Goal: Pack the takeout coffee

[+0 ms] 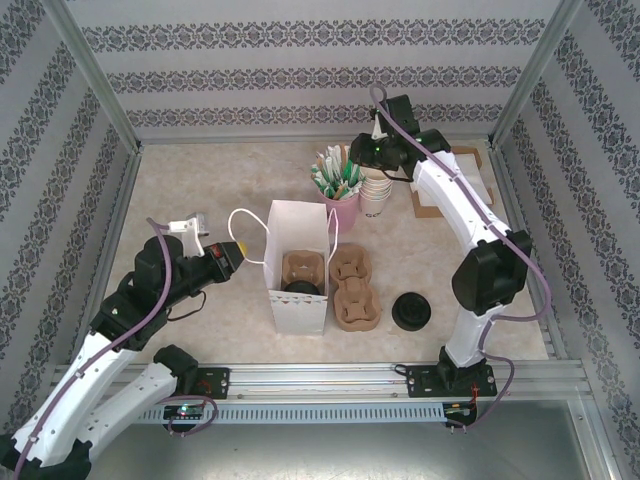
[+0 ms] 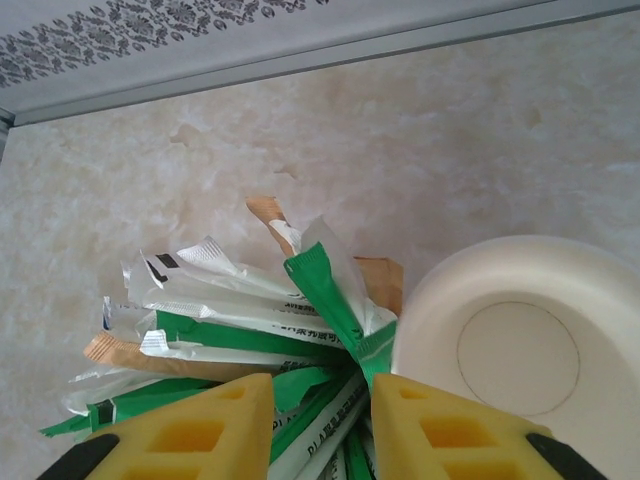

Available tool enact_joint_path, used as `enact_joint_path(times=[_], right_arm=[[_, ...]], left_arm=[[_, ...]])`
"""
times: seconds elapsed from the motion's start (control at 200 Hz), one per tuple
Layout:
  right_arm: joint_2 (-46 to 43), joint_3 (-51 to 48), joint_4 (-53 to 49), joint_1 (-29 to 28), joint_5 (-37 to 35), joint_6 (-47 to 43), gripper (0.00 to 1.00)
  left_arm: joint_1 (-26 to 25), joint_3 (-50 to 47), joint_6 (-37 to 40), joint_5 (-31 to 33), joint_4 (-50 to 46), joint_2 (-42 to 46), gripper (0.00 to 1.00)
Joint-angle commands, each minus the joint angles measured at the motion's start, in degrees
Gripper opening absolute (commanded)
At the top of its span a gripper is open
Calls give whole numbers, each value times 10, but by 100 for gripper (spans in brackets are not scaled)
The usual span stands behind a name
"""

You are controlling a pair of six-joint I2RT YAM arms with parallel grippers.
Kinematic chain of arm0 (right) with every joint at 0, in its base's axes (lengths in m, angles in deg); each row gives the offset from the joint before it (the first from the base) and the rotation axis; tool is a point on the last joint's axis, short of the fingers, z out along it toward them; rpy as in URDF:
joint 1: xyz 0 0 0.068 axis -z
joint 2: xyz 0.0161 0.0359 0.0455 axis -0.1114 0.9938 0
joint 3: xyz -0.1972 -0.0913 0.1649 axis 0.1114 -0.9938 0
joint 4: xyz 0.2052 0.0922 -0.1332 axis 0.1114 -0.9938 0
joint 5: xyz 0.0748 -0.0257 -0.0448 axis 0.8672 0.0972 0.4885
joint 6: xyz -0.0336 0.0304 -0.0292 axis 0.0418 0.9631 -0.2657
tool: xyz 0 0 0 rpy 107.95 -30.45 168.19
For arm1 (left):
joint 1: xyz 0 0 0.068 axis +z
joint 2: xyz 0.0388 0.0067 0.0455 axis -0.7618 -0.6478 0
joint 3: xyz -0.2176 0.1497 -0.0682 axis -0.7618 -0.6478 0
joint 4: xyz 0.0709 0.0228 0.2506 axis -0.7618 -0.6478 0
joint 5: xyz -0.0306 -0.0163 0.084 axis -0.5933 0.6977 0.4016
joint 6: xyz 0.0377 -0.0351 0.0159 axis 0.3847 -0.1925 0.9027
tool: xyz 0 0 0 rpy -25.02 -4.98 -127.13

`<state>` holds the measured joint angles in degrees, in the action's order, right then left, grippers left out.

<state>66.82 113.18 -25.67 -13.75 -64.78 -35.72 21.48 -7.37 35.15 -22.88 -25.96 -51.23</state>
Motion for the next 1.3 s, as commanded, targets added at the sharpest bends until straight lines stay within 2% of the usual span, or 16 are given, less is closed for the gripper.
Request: enact_joint_path(times=[0.0, 0.55, 0.6, 0.739, 0.799, 0.989, 1.299], right_arm=[[14, 22, 5, -14, 20, -20, 33], [53, 35, -8, -22, 6, -20, 32], [56, 41, -9, -23, 5, -21, 30], [63, 68, -26, -25, -9, -34, 9], [60, 81, -38, -29, -23, -45, 7], [20, 131, -83, -54, -77, -80, 1], [-102, 226, -180, -127, -182, -132, 1]], left_arm=[[-7, 17, -2, 6, 7, -5, 6], [-7, 14, -1, 8, 16, -6, 6], [-7, 16, -1, 7, 16, -6, 6], [-7, 16, -1, 6, 16, -6, 6], [-7, 16, -1, 5, 17, -6, 6], [-7, 15, 1, -2, 22, -8, 6], [-7, 14, 3, -9, 28, -4, 6]])
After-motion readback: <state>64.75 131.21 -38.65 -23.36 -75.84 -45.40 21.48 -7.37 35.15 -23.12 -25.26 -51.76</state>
